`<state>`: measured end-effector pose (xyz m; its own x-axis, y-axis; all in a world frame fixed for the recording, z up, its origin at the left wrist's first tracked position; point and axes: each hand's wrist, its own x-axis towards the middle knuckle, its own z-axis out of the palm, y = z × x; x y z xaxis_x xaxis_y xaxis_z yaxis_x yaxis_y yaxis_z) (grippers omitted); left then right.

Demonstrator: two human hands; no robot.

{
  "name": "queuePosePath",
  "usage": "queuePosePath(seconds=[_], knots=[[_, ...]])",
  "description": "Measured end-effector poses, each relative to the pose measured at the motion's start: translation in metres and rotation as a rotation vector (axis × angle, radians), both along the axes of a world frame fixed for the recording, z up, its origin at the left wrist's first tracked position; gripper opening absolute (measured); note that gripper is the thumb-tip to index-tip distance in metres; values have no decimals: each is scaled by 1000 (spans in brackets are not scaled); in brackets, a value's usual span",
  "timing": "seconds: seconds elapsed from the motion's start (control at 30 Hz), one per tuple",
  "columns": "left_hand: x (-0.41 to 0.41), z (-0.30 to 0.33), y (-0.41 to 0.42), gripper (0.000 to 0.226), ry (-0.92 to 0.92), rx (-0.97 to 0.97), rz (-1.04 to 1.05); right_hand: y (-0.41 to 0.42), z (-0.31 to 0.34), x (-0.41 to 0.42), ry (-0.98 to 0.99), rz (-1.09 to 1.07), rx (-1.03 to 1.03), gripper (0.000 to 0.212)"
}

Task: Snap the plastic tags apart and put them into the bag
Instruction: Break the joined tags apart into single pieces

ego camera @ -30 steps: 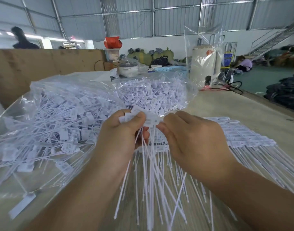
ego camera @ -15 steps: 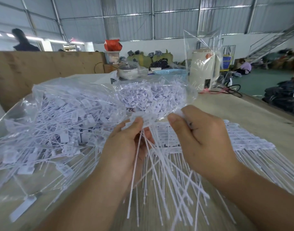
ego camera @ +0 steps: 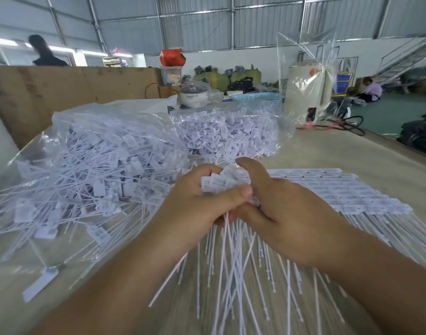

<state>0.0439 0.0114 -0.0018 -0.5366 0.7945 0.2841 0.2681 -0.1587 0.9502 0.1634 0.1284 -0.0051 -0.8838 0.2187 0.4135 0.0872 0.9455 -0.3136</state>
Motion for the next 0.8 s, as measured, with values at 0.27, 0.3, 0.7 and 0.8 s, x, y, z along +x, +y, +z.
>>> queuePosePath(seconds=[0.27,0.3,0.7,0.8], knots=[[-17,-4,0,15,16,-39,99,2,0,1,22,-46,-46,80],[-21,-3,-1,15,6,-36,104,4,4,2,32,-69,-58,75],[-29,-5,-2,41,-45,45,137,5,10,2,-61,-56,-37,33],[-27,-6,0,33,-89,45,132,3,10,1,-61,-96,-36,34]])
